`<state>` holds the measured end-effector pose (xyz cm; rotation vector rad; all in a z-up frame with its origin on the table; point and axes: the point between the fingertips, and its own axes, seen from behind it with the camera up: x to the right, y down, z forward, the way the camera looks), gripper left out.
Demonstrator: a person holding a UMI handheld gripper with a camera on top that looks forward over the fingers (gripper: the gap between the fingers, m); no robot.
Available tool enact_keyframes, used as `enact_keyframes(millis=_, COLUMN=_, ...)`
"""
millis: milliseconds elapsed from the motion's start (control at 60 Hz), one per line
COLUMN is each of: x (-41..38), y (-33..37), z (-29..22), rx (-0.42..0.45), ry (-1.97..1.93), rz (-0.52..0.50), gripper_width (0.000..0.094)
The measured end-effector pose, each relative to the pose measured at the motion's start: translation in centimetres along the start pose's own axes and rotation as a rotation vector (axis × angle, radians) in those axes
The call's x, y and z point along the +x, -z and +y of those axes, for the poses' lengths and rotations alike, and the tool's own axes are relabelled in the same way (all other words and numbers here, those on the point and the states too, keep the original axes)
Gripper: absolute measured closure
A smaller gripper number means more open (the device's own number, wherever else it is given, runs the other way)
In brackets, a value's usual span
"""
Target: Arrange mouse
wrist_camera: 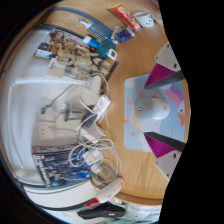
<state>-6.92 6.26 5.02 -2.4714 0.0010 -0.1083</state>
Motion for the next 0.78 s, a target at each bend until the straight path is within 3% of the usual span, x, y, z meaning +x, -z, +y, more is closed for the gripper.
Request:
enact_keyframes(millis=267, x=-0.8, y=14.0, z=-7.8, rx=0.202, ry=-0.024, rz=0.028, gripper_width=0.0077)
enact_keyframes(millis=450, x=-1.6, y=20.4, z=-9.6, rx=0.294, ry=-0.035, rz=0.035, gripper_width=0.0073)
enact_keyframes(millis=600, x=-3.5, y=23.3, z=-9.2, rx=0.333, ry=-0.052, rz=0.007, gripper_width=0.0081)
enact_keyframes(millis=783, x=-4.8, y=24.6, z=-6.7, rx=0.321, ry=-0.053, rz=0.007, gripper_width=0.0079)
